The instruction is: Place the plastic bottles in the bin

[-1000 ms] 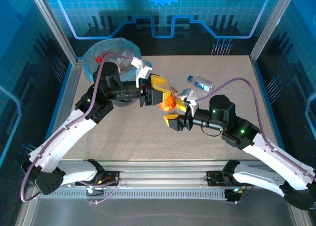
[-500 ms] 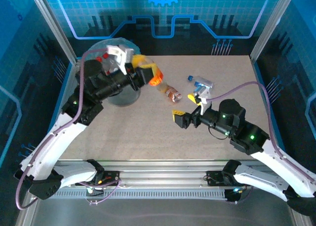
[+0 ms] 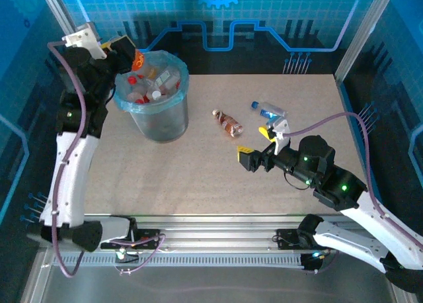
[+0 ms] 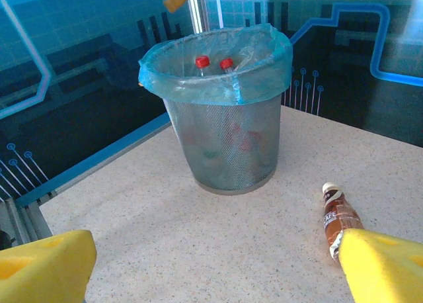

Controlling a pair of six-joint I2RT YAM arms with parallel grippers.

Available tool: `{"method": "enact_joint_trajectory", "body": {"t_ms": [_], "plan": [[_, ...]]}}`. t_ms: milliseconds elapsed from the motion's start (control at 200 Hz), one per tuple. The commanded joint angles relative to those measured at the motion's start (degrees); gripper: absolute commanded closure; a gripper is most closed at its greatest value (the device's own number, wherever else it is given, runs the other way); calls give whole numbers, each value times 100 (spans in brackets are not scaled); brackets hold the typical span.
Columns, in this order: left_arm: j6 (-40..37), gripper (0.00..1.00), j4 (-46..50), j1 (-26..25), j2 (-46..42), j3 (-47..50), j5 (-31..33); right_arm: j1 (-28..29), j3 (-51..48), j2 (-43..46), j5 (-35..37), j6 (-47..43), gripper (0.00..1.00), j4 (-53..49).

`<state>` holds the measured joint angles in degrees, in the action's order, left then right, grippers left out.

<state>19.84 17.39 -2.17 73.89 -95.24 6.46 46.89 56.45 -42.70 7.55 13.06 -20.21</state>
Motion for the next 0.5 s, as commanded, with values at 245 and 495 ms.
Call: {"method": "enact_joint_trajectory", "body": {"t_ms": [245, 495], "plan": [[772, 100, -86, 368, 501, 532, 17, -40, 54, -8, 60, 56, 5, -207], [535, 100, -151, 367, 847, 735, 157, -40, 45, -129, 8, 56, 6, -243]]}}
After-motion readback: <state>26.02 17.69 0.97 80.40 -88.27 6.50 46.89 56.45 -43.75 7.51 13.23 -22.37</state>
